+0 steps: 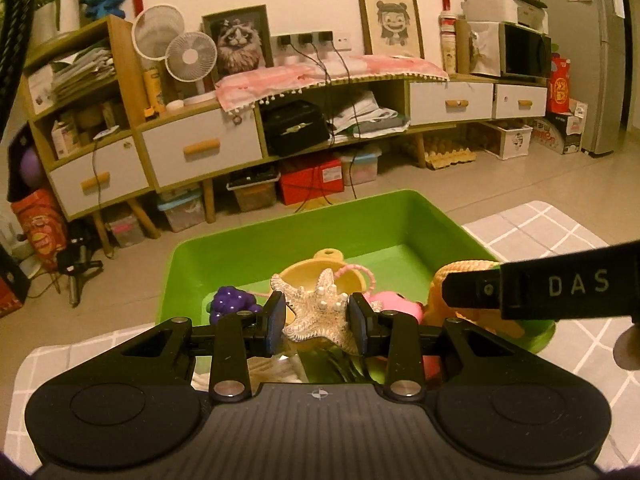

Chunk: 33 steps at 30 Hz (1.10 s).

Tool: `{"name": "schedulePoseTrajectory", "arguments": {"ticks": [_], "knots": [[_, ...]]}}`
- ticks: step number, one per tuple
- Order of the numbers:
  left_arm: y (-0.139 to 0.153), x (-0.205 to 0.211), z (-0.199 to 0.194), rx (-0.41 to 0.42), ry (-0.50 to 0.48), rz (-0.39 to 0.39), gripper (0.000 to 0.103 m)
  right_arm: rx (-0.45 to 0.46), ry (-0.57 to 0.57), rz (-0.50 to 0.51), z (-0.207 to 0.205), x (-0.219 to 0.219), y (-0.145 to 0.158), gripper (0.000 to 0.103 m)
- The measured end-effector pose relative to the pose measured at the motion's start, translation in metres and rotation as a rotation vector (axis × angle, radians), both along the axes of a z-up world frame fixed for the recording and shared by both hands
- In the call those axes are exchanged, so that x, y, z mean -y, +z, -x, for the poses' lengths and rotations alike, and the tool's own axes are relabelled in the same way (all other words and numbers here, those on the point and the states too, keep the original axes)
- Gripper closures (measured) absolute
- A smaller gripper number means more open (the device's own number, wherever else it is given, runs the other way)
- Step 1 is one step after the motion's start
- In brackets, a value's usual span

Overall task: Organize rigid objects
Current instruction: 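Open the right tool to drop the corn while the left tool releases the starfish in the bin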

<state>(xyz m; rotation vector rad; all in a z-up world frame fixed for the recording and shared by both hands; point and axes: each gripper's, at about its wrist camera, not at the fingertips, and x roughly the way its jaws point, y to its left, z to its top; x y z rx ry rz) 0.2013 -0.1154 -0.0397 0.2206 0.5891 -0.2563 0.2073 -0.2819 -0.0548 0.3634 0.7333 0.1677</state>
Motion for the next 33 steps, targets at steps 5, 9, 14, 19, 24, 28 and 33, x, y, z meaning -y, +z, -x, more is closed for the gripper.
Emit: {"name": "schedulePoseTrajectory", "arguments": {"ticks": [5,9,14,19,24,28,33], "knots": [[-0.001,-0.002,-0.005,-0.004,0.021,0.002,0.063,-0.012,0.003,0.000,-0.003,-0.004,-0.003,0.069],[-0.001,-0.004,-0.007,-0.011,0.034,0.016,0.063,-0.012,0.008,0.010,-0.005,-0.009,-0.005,0.070],[0.000,-0.005,-0.007,-0.008,0.039,0.016,0.063,-0.015,0.008,0.003,-0.007,-0.011,-0.007,0.070],[0.002,-0.006,-0.005,-0.001,0.036,0.020,0.057,-0.013,0.017,-0.045,-0.007,-0.008,-0.004,0.066],[0.004,-0.006,-0.002,0.012,0.043,0.025,0.040,-0.004,0.018,-0.083,-0.004,-0.007,0.004,0.050],[0.008,-0.005,0.001,0.026,0.042,0.020,0.030,0.007,0.019,-0.089,0.000,-0.008,0.011,0.045],[0.013,-0.005,0.004,0.030,0.056,0.015,0.026,0.010,0.007,-0.089,0.006,-0.005,0.018,0.044]]}}
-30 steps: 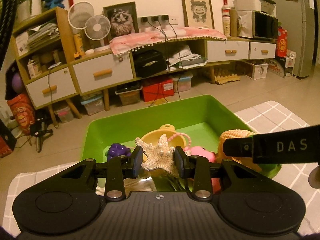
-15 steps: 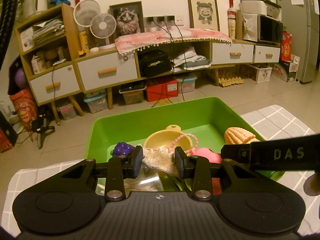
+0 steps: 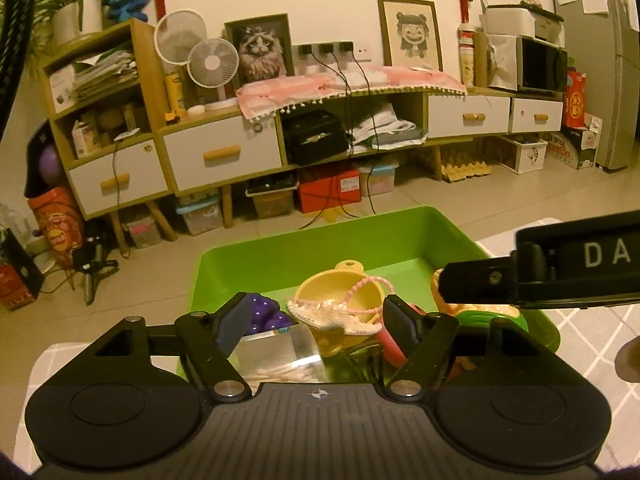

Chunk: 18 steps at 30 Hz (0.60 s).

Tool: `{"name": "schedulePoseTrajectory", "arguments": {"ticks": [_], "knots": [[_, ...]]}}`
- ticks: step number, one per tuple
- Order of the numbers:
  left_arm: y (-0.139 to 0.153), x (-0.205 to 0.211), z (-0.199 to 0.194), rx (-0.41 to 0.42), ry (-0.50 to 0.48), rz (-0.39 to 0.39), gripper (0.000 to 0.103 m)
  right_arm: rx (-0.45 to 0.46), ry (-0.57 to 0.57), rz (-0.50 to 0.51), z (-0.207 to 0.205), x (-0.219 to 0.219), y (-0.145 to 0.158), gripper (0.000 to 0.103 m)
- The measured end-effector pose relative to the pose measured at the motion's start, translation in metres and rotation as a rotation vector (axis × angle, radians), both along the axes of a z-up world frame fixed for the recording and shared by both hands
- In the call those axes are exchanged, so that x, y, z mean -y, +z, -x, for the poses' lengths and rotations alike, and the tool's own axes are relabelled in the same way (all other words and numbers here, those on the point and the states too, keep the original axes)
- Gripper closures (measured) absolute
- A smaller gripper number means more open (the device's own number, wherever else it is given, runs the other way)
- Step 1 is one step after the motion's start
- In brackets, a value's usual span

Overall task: Organize rigid objects
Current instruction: 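Open the right tool to drop the corn while the left tool releases the starfish in the bin, then withdraw both tools from the bin back toward the remaining toys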

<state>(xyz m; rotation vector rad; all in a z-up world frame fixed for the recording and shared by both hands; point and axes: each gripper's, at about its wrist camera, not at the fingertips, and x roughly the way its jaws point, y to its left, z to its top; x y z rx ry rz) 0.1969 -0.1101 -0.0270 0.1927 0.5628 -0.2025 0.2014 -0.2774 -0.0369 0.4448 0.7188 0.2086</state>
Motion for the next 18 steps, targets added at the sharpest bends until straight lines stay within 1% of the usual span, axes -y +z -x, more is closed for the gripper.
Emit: {"name": "schedulePoseTrajectory", "arguments": {"ticks": [2,9,14,16,18], "knots": [[0.002,-0.002,0.002,0.005,0.006,0.002,0.022,-0.001,-0.006,0.000,0.003,0.002,0.003,0.043],[0.011,-0.004,0.014,0.010,0.015,0.004,0.020,-0.001,-0.019,0.006,0.019,0.009,0.012,0.043],[0.017,-0.007,0.025,-0.006,0.016,0.015,0.016,0.000,-0.016,0.016,0.033,0.009,0.021,0.042],[0.019,-0.008,0.031,-0.015,0.017,0.016,0.013,0.004,-0.013,0.022,0.038,0.009,0.025,0.038],[0.020,-0.009,0.037,-0.021,0.018,0.018,0.012,0.010,-0.011,0.022,0.045,0.008,0.029,0.037]]}}
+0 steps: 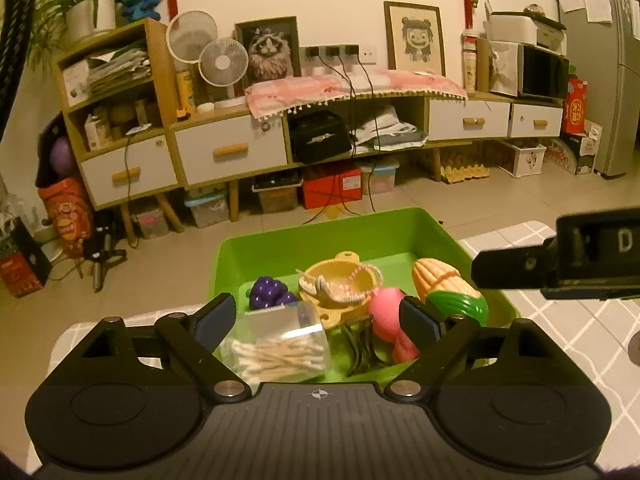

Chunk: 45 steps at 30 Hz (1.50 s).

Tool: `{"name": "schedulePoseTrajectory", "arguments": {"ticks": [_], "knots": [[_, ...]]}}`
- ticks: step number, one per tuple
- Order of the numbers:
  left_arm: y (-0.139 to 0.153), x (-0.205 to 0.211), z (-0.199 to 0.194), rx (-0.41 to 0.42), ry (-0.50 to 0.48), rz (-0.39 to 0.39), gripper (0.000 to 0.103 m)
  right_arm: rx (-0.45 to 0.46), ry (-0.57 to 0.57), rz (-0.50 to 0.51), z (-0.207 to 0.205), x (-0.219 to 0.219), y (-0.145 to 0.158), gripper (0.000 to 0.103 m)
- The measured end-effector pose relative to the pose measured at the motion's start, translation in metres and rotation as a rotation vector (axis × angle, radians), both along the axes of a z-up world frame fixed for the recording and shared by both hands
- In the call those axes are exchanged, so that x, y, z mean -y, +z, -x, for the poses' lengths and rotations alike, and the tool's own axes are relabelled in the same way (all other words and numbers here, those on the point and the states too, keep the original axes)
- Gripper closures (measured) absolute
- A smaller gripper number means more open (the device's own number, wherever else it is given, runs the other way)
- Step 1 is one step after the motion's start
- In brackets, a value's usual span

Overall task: Organize rigid objects
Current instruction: 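Withdraw both tools from the bin back toward the remaining toys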

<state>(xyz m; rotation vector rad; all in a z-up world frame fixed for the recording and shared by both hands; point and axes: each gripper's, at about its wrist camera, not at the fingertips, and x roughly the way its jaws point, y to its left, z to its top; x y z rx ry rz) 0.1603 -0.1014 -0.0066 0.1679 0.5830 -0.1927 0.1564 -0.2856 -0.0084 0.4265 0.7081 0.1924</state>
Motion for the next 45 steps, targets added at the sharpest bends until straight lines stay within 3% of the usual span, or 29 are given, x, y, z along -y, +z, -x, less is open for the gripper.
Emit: {"name": "schedulePoseTrajectory", "arguments": {"ticks": [8,14,30,32,45], "knots": [[0.005,-0.011,0.020,-0.026,0.019,0.039,0.006,-0.006,0.012,0.014,0.022,-0.003,0.011,0.036],[0.006,-0.019,0.034,-0.047,0.025,0.057,0.002,-0.026,0.037,0.082,0.039,-0.012,0.012,0.036],[-0.004,-0.038,0.070,-0.142,0.015,0.081,0.002,-0.089,0.095,0.181,0.078,-0.027,0.000,0.034],[-0.007,-0.041,0.073,-0.159,0.010,0.090,0.002,-0.098,0.095,0.188,0.081,-0.027,-0.002,0.029],[-0.033,-0.061,0.098,-0.204,0.022,0.141,0.002,-0.100,0.107,0.257,0.097,-0.026,-0.023,0.029]]}}
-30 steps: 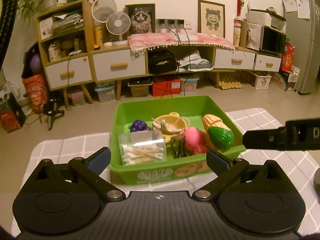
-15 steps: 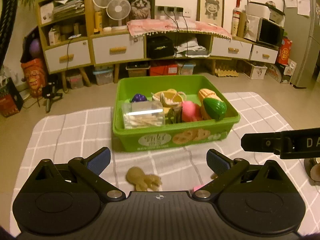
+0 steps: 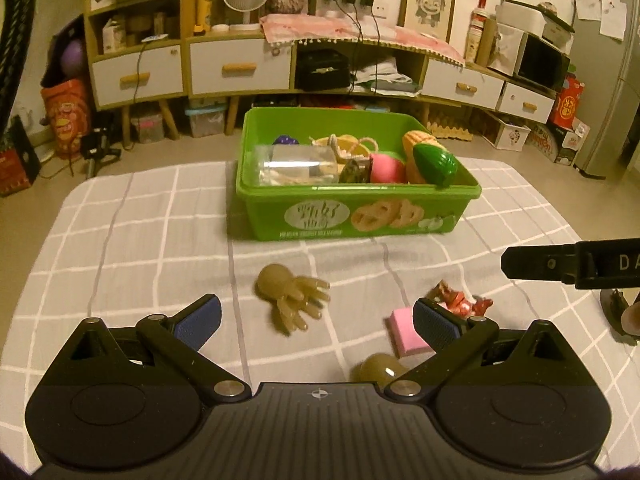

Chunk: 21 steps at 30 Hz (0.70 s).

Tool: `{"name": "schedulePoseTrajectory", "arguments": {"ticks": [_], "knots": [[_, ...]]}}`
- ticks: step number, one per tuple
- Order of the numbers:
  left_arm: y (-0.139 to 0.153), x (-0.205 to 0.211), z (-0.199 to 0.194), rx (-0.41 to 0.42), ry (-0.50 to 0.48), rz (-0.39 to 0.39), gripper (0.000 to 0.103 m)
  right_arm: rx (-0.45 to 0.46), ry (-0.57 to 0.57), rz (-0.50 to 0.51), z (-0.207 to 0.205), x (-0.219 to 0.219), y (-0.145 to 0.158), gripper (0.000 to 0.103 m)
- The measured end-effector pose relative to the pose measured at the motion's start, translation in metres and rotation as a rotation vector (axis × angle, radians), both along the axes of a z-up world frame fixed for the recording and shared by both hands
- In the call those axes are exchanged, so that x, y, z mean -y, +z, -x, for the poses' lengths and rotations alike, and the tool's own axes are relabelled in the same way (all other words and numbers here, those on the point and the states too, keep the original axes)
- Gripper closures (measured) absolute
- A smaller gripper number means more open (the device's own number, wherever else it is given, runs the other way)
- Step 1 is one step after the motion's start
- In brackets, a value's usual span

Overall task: Organize rigid objects
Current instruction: 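Withdraw both tools from the bin back toward the remaining toys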

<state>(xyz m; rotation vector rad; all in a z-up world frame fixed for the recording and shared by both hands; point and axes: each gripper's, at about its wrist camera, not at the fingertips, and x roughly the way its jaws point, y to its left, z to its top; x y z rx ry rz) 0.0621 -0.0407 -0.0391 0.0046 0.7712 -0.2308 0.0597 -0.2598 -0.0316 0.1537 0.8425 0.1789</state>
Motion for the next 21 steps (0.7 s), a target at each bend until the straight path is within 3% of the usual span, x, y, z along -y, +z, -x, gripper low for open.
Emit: {"name": "schedulePoseTrajectory", "arguments": {"ticks": [10,21], "knots": [[-0.002,-0.002,0.015,0.018,-0.019,0.046,0.002,-0.037,0.019,0.020,0.008,0.012,-0.020,0.029],[-0.021,0.006,0.032,0.027,-0.031,0.042,0.002,-0.038,-0.034,0.099,0.013,0.044,-0.034,0.029]]}}
